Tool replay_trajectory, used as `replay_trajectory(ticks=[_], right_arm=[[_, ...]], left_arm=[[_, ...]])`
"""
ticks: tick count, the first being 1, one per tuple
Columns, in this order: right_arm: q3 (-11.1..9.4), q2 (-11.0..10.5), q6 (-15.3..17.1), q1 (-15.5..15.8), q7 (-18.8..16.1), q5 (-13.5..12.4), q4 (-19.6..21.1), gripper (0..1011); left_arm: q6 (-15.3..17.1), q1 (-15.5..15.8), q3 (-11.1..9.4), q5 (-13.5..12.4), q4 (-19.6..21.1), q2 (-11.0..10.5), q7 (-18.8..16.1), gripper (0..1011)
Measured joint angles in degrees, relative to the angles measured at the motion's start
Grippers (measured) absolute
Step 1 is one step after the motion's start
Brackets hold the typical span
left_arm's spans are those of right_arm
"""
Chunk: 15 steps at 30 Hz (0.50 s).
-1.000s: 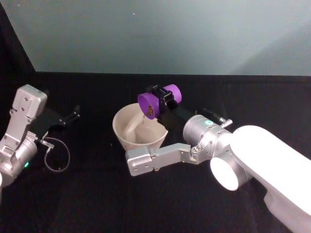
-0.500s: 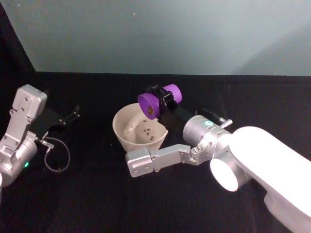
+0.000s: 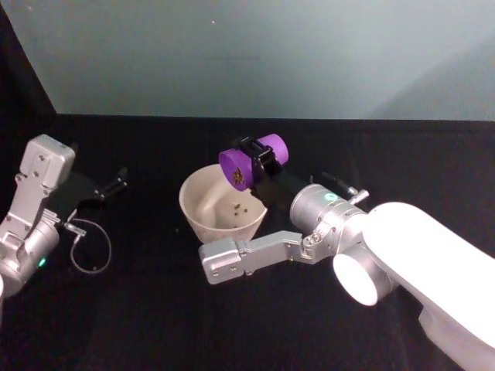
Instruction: Pick up the cup and pour the mung beans from the cup into the bowl.
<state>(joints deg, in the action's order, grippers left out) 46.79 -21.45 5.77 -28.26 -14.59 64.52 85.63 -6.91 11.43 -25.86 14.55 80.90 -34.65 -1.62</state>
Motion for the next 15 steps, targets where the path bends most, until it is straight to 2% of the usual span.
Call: replay_trajectory(ticks=[15], right_arm=[[0.48, -0.01, -0.08, -0.37, 0.43, 0.88, -0.57, 723]], left_arm=[[0.0, 0.0, 0.0, 0.0, 0.0, 0.0, 0.0, 1000]])
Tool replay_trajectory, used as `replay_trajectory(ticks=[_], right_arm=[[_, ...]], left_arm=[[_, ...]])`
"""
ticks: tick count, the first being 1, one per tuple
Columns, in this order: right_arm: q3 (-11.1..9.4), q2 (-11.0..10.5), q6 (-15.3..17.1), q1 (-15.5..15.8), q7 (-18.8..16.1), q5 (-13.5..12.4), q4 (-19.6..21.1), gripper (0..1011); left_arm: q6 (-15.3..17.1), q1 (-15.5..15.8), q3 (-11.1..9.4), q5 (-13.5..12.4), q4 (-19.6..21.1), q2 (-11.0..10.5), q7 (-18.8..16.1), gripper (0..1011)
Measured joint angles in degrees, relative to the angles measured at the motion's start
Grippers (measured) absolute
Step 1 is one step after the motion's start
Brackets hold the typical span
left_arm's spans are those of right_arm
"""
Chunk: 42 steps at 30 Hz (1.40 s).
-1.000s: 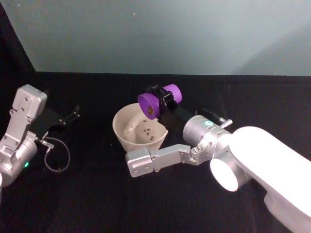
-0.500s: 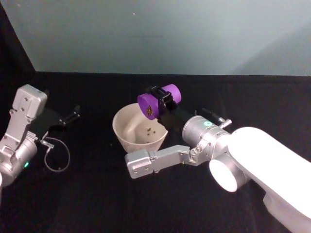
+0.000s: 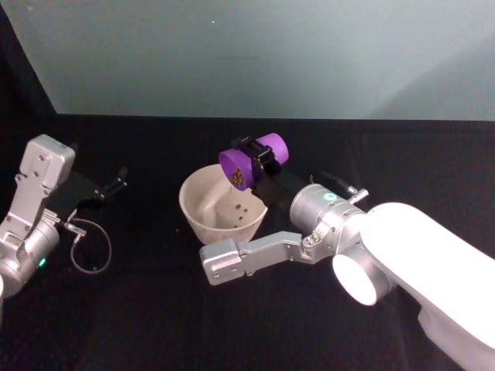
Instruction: Pick up the cup and pour the mung beans from the cup into the bowl.
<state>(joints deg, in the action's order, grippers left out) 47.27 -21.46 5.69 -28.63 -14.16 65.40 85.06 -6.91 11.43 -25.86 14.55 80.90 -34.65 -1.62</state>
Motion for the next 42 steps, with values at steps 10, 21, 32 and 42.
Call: replay_trajectory(ticks=[10, 21, 32, 42], right_arm=[[0.31, -0.07, 0.03, -0.11, 0.19, 0.65, -0.05, 723], [0.29, -0.09, 0.02, -0.1, 0.3, 0.62, 0.02, 723], [0.48, -0.14, 0.12, -0.23, 0.05, 1.07, 0.15, 723], [1.11, -0.26, 0.43, -0.45, -0.01, 2.23, 0.3, 723]], left_arm=[[0.0, 0.0, 0.0, 0.0, 0.0, 0.0, 0.0, 1000], [0.0, 0.0, 0.0, 0.0, 0.0, 0.0, 0.0, 1000], [0.0, 0.0, 0.0, 0.0, 0.0, 0.0, 0.0, 1000], [0.0, 0.0, 0.0, 0.0, 0.0, 0.0, 0.0, 1000]])
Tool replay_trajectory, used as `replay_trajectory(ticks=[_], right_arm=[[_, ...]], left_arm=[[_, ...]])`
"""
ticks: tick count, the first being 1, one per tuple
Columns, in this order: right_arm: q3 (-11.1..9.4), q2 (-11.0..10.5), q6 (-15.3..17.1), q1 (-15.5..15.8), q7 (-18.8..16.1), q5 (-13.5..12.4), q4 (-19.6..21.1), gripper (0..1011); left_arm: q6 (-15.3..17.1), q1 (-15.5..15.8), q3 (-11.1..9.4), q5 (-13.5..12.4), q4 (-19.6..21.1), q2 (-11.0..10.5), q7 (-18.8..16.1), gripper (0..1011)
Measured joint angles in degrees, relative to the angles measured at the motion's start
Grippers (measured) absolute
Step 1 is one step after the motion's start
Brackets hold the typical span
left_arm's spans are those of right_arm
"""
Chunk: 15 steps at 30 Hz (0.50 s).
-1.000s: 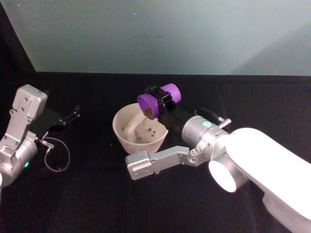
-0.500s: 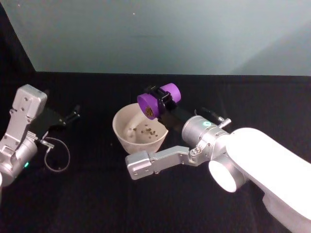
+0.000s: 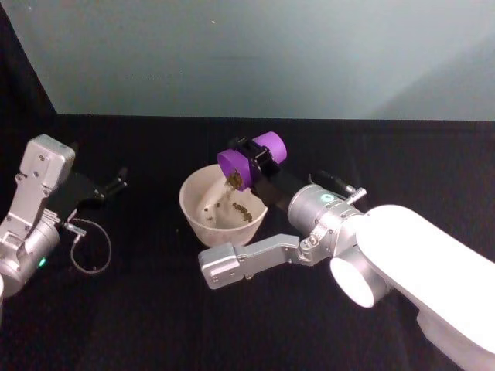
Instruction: Pick up the cup and pour the mung beans from the cup into the bowl.
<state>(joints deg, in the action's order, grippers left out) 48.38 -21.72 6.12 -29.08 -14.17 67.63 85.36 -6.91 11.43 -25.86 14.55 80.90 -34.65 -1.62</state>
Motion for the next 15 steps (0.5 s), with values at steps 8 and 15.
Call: replay_trajectory(ticks=[8, 15], right_arm=[[0.27, -0.02, 0.14, -0.06, 0.01, 0.53, 0.1, 723], [0.55, -0.1, 0.29, -0.13, 0.03, 1.21, 0.35, 723]], left_arm=[[0.0, 0.0, 0.0, 0.0, 0.0, 0.0, 0.0, 1000], [0.0, 0.0, 0.0, 0.0, 0.0, 0.0, 0.0, 1000]])
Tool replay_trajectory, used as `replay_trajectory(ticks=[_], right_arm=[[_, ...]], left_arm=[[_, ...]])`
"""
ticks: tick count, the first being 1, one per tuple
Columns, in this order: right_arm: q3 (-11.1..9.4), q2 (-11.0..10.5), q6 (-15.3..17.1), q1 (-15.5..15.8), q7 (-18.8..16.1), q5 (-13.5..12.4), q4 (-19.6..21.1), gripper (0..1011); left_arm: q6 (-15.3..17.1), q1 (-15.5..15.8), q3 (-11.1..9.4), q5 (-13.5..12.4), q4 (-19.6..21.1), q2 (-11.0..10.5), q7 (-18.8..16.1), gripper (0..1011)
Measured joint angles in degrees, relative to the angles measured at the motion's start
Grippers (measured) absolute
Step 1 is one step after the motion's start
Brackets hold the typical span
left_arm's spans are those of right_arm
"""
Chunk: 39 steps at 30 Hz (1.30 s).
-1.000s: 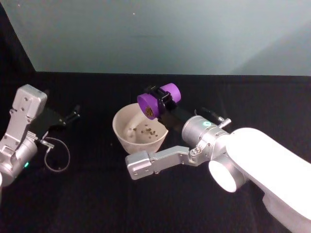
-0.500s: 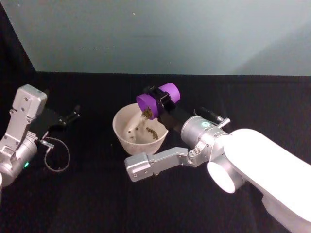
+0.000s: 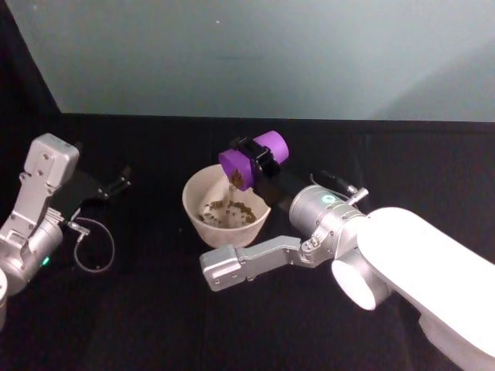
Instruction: Pick up the cup and pour the mung beans from the cup into the bowl.
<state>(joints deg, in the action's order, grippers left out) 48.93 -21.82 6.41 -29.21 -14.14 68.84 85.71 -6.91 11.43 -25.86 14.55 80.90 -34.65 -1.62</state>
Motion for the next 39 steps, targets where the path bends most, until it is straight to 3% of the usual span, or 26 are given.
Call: replay_trajectory(ticks=[18, 28, 39], right_arm=[[0.95, -0.33, 0.77, -0.16, 0.42, 2.51, 0.46, 723], [2.41, -0.77, 1.96, -0.59, 1.01, 6.22, 0.61, 724], [4.99, -1.26, 3.67, -1.54, 1.26, 12.38, 0.79, 724]], left_arm=[[0.0, 0.0, 0.0, 0.0, 0.0, 0.0, 0.0, 1000], [0.0, 0.0, 0.0, 0.0, 0.0, 0.0, 0.0, 1000], [0.0, 0.0, 0.0, 0.0, 0.0, 0.0, 0.0, 1000]])
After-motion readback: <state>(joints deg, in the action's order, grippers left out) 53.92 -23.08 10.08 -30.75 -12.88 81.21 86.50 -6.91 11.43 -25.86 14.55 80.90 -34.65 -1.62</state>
